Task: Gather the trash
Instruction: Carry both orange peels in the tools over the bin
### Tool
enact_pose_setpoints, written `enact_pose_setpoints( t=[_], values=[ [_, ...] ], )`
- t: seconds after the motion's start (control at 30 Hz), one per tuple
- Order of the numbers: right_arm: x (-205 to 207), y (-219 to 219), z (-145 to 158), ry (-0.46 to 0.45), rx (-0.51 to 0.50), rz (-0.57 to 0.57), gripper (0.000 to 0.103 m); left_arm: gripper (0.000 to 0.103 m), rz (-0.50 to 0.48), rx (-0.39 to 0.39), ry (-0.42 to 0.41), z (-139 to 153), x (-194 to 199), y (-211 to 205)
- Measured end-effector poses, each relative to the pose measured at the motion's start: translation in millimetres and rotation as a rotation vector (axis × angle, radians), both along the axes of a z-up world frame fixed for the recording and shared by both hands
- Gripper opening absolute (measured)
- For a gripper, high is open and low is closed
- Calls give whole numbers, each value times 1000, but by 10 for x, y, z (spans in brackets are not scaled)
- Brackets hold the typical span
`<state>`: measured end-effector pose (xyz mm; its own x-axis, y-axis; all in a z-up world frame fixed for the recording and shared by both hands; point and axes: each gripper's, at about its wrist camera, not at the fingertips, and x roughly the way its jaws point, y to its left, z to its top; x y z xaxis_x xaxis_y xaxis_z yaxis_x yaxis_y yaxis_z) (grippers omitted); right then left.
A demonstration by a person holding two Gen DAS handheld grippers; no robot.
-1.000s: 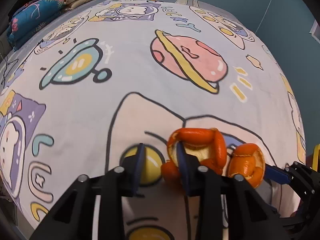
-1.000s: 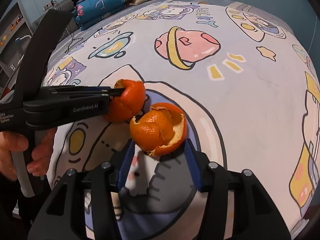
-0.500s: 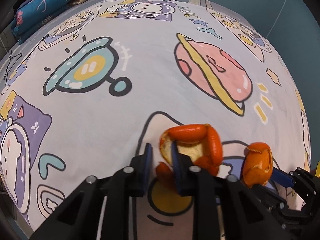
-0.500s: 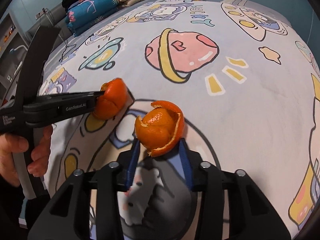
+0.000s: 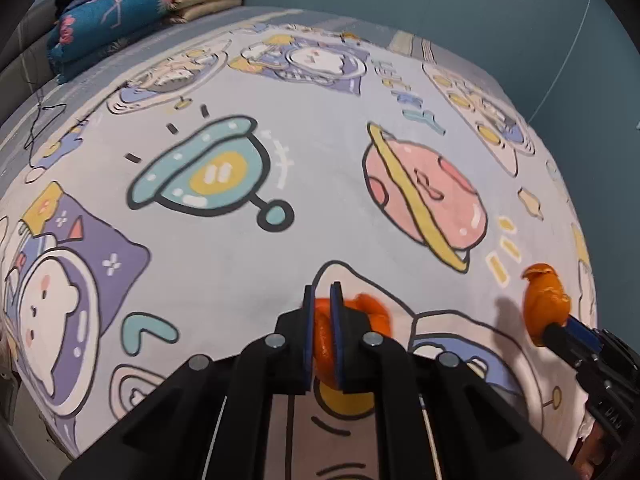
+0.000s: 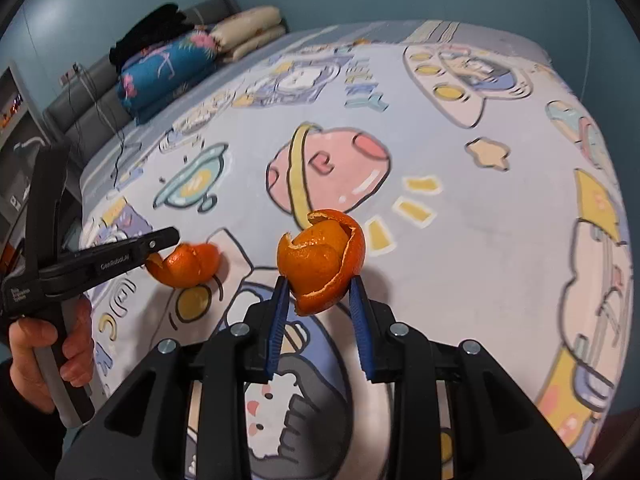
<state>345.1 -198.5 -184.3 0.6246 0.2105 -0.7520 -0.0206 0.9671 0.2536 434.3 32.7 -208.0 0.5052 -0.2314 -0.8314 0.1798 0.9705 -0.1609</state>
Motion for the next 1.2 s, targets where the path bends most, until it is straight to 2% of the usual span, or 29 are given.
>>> enact_pose_setpoints(
  t=[0.23,0.63,1.0,1.2],
  values=[
    [-265,-184,303,-58,10,-40,29,7,12,-34,-59,292,-241,71],
    [-917,-418,911,-204,9,-60,29,6,9,-70,-247,1045,-993,-68],
    [-1759,-926,1462,-351,-6,-131,29,6,-118,-132,-369,1613,-1783,-605],
    [-2178,-1240,1594,-402,-10,-187,29,6,-219,-168,-424,1882,-2199,-996]
  ],
)
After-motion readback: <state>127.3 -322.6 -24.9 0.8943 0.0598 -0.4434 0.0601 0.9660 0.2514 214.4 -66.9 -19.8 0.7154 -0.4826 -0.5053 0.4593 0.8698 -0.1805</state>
